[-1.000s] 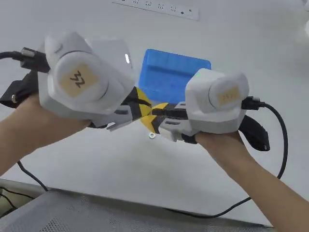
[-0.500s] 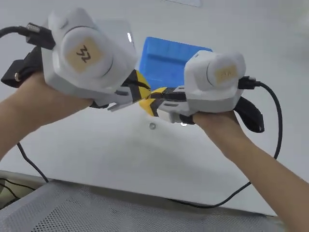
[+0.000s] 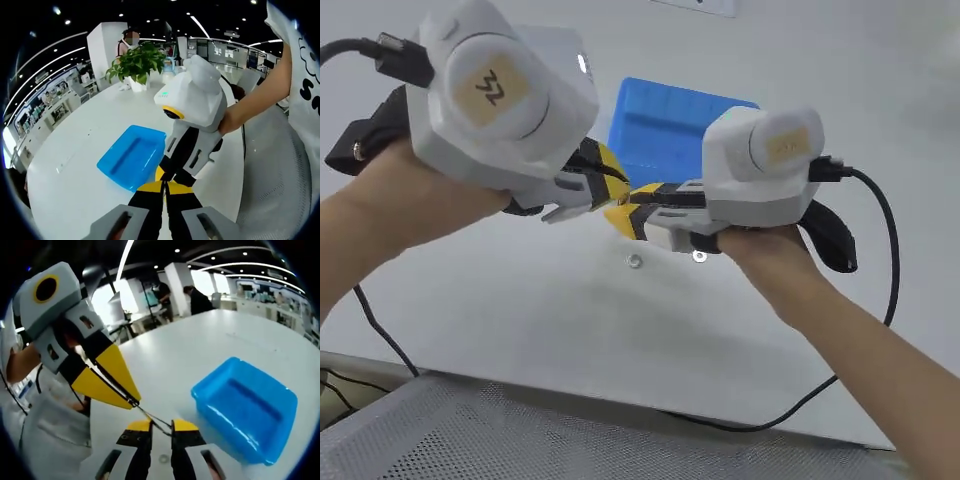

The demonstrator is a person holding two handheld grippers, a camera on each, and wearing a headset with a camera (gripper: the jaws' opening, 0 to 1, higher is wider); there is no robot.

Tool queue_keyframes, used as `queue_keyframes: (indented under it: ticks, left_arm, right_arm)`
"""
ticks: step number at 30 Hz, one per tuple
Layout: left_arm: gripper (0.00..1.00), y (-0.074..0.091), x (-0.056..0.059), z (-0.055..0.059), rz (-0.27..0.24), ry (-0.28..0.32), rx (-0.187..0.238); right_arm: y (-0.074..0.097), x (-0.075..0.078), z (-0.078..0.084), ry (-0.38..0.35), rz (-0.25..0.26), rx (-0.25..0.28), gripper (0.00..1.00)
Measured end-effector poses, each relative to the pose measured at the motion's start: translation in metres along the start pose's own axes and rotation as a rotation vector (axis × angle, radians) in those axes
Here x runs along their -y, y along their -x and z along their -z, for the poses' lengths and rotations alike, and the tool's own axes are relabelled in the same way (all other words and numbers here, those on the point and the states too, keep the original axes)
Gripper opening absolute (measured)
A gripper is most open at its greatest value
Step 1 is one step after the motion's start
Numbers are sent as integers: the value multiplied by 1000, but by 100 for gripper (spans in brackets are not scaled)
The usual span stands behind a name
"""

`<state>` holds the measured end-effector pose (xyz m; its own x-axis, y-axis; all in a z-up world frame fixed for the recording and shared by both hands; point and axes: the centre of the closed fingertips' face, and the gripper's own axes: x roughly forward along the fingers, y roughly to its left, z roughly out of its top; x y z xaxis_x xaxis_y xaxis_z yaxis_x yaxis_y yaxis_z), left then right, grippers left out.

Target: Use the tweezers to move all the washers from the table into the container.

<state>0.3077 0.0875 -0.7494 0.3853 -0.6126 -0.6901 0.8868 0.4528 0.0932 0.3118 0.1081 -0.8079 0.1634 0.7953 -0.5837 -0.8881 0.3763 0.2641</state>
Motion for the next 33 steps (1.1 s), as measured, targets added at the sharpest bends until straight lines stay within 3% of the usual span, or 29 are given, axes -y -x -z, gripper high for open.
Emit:
queue_keyframes:
  ticks: [3,7,11,14,17,18,19,20,21,22,25,28,33]
  left_arm:
    - [0,-2,0,0,7,14,-6]
    - [0,-1,2,-2,7,-4,-18]
    - [0,-1,3,-2,14,-23,-37]
    - [0,1,4,-5,19,-29,-34]
    - [0,5,5,-17,27,-4,22]
    - [0,6,22,-26,128,73,72]
    - [0,6,22,-27,120,102,84]
    - [0,5,21,-23,85,53,73]
    - [0,4,21,-21,68,15,65]
    - [0,5,21,-17,60,27,48]
    - [0,6,20,-11,58,76,59]
    - [0,9,16,-2,18,69,28]
    - [0,10,9,-1,-37,99,41]
  right_arm:
    - [-1,1,2,78,23,-36,9]
    - [-2,0,2,78,13,-40,8]
    - [-1,-1,3,138,39,-64,7]
    - [0,3,3,141,44,-67,7]
    - [3,11,2,145,77,-61,5]
    - [6,18,-1,125,101,-35,4]
    - [6,17,0,67,69,-37,4]
    - [8,16,-1,48,39,-24,4]
    - [11,21,-3,48,63,-14,4]
    - [11,23,-3,58,66,-20,4]
    - [6,18,1,92,51,-46,4]
    - [4,13,3,114,46,-57,4]
    - [5,8,1,110,42,-54,4]
